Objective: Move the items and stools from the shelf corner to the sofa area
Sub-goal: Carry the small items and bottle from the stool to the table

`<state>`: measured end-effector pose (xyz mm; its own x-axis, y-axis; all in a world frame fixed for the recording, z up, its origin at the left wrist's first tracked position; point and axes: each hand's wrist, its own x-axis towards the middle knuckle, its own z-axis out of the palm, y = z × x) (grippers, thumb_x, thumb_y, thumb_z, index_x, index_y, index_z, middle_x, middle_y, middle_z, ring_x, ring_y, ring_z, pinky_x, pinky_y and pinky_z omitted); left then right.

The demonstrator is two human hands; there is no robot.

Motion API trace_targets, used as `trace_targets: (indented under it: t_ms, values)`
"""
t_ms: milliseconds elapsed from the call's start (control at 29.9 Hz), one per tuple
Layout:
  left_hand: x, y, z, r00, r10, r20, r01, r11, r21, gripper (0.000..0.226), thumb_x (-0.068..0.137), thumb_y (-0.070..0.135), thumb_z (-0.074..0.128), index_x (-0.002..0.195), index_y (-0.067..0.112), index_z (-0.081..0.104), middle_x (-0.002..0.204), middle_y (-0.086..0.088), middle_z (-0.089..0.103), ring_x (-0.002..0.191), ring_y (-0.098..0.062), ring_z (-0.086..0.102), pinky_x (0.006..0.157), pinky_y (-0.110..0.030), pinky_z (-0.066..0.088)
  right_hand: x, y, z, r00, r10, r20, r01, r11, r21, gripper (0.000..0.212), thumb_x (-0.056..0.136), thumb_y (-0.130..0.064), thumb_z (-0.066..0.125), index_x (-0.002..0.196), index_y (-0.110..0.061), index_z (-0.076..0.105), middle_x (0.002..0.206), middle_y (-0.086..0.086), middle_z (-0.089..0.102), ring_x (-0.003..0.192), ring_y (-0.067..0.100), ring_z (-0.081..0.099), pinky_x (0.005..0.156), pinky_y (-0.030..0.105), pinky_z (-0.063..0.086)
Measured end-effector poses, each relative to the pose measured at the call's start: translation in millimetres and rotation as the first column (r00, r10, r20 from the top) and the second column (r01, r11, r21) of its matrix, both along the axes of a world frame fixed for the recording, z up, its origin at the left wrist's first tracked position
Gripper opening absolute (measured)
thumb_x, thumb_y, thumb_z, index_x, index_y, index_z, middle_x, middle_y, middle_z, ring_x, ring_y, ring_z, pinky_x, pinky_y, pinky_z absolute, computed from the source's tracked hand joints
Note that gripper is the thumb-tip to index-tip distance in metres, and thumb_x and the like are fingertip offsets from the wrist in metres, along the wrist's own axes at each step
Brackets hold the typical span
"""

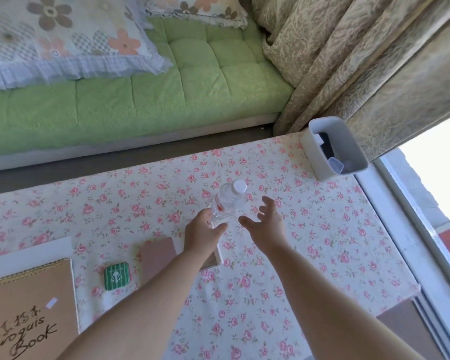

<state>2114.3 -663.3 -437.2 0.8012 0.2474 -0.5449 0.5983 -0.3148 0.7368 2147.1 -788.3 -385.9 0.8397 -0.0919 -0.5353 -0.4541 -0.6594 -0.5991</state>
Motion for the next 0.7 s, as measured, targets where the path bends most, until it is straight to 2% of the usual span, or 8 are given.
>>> trace_targets:
  t_ms: [167,301,468,602,702]
  values:
    - [-19,-11,39,0.999,0.043,0.018,-0.042,0.999,-0.025,0.051,0.086,0.028,0.066,0.131,0.008,0.051,0.133,-0.01,0.058,0.12,-0.024,0.055,0.1,-0.034,0.043,-30,-10,39,0.998,-0.042,-0.037,0.041,0.999,-0.007,0.063,0.086,-0.031,0.065,0.14,-0.015,0.036,0.144,0.009,0.045,0.128,0.025,0.048,0.1,0.038,0.045]
    - [-39,-21,77,0.997,0.028,0.071,-0.026,0.999,-0.024,0.046,0.085,0.031,0.065,0.125,0.011,0.055,0.128,-0.006,0.062,0.115,-0.023,0.058,0.098,-0.034,0.045,-60,-24,74,0.995,-0.098,0.007,0.098,0.995,-0.002,0.05,0.088,-0.03,0.062,0.133,-0.015,0.048,0.138,0.007,0.051,0.118,0.025,0.054,0.094,0.036,0.048]
    - [-59,-22,112,0.99,0.035,0.138,-0.028,0.998,-0.047,0.043,0.086,0.029,0.064,0.125,0.013,0.055,0.124,-0.005,0.063,0.105,-0.019,0.059,0.082,-0.027,0.044,-89,-35,101,0.987,-0.148,0.067,0.145,0.988,0.053,0.045,0.088,-0.027,0.061,0.13,-0.012,0.053,0.133,0.007,0.056,0.116,0.023,0.056,0.096,0.035,0.047]
    - [-99,-27,142,0.973,0.019,0.232,-0.012,0.999,-0.032,0.044,0.089,0.032,0.061,0.128,0.013,0.054,0.125,-0.007,0.062,0.098,-0.013,0.054,0.079,-0.026,0.042,-132,-42,122,0.975,-0.192,0.114,0.176,0.975,0.139,0.044,0.089,-0.027,0.061,0.129,-0.012,0.053,0.131,0.007,0.057,0.107,0.019,0.057,0.089,0.031,0.048]
    - [-140,-41,161,0.958,-0.021,0.285,0.027,0.999,-0.017,0.045,0.091,0.031,0.059,0.13,0.012,0.052,0.127,-0.007,0.06,0.098,-0.012,0.052,0.07,-0.018,0.041,-175,-55,138,0.961,-0.23,0.151,0.197,0.959,0.205,0.044,0.089,-0.026,0.061,0.13,-0.013,0.053,0.131,0.007,0.057,0.102,0.017,0.056,0.081,0.027,0.043]
